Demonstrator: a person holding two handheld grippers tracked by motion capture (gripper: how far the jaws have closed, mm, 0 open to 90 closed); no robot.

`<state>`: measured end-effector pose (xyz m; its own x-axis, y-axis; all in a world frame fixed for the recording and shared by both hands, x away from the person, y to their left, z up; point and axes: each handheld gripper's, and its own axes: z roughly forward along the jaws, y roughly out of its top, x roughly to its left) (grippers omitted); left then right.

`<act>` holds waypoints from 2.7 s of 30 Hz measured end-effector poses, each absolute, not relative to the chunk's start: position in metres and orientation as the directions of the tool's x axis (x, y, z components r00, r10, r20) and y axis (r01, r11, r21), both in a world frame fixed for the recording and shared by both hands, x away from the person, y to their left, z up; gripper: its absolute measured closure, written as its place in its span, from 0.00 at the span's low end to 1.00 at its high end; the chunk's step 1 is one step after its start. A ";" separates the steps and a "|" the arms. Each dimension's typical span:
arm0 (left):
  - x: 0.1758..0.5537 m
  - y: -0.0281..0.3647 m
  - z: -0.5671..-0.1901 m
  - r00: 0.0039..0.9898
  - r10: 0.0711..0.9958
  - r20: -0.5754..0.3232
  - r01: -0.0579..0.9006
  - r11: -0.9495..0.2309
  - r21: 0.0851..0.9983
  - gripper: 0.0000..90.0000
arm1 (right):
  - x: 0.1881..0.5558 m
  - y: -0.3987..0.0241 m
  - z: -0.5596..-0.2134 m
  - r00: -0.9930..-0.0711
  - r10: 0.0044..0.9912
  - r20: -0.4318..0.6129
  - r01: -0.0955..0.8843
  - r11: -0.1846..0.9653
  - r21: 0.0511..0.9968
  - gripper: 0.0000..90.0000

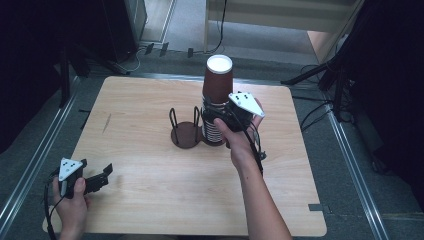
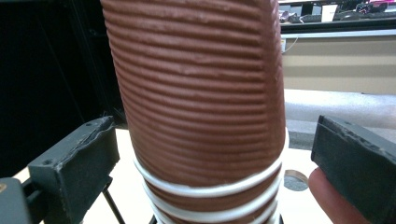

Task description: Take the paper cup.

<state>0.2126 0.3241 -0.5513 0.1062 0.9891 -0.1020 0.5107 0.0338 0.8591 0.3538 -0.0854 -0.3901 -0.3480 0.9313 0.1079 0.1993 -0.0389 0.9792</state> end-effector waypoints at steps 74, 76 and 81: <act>0.214 0.324 -0.551 0.100 0.989 -0.113 0.514 0.046 0.856 0.10 | 0.376 -0.064 -0.370 -0.298 0.952 0.065 0.129 -0.027 0.991 0.11; 0.213 0.324 -0.551 0.100 0.989 -0.113 0.514 0.046 0.856 0.10 | 0.376 -0.064 -0.369 -0.297 0.953 0.064 0.126 -0.028 0.992 0.11; 0.213 0.324 -0.551 0.101 0.989 -0.113 0.515 0.045 0.856 0.10 | 0.376 -0.063 -0.363 -0.297 0.953 0.066 0.116 -0.032 0.993 0.11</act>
<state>0.2134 0.3245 -0.5514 0.1009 0.9885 -0.1125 0.5152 0.0448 0.8559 0.3760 -0.0634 -0.3632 -0.2970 0.9526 0.0656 0.1162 -0.0321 0.9927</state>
